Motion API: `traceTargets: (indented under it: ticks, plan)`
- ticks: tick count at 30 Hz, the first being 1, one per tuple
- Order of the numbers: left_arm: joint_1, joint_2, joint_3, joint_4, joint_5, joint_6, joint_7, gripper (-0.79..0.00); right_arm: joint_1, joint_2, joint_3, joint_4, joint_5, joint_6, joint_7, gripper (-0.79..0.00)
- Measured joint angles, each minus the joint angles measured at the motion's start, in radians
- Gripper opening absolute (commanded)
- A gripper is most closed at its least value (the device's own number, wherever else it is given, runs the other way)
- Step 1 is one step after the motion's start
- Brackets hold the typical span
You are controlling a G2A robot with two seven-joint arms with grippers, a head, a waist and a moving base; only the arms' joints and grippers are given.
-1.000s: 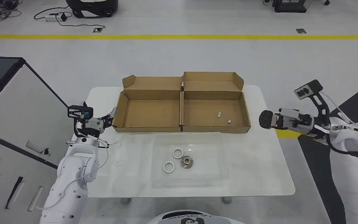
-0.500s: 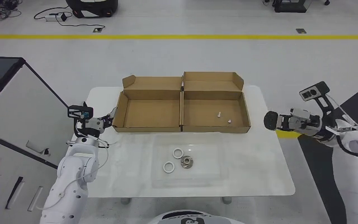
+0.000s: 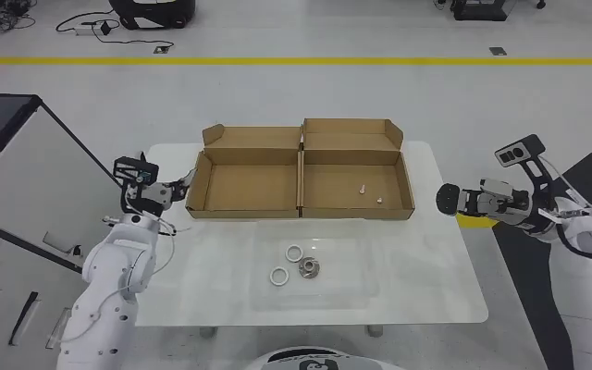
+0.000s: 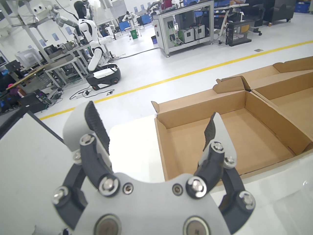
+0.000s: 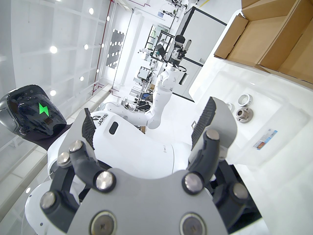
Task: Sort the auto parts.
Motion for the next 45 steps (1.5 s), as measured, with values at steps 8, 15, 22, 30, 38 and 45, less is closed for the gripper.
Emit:
traceTargets:
  ticks: [8, 15, 22, 30, 38, 45]
  plan:
    - [-0.066, 0.016, 0.021, -0.117, 0.121, -0.201, -0.215, 0.000, 0.000, 0.000, 0.000, 0.000, 0.000, 0.000, 0.000, 0.000]
    - [-0.123, 0.027, 0.068, -0.178, 0.163, -0.393, -0.318, 0.000, 0.000, 0.000, 0.000, 0.000, 0.000, 0.000, 0.000, 0.000]
    - [-0.177, 0.035, 0.112, -0.247, 0.137, -0.545, -0.429, 0.000, 0.000, 0.000, 0.000, 0.000, 0.000, 0.000, 0.000, 0.000]
    - [-0.249, 0.039, 0.202, -0.261, 0.128, -0.661, -0.512, 0.000, 0.000, 0.000, 0.000, 0.000, 0.000, 0.000, 0.000, 0.000]
    - [-0.357, 0.035, 0.307, -0.246, 0.087, -0.697, -0.580, 0.000, 0.000, 0.000, 0.000, 0.000, 0.000, 0.000, 0.000, 0.000]
    - [-0.465, 0.028, 0.416, -0.179, 0.073, -0.737, -0.623, 0.000, 0.000, 0.000, 0.000, 0.000, 0.000, 0.000, 0.000, 0.000]
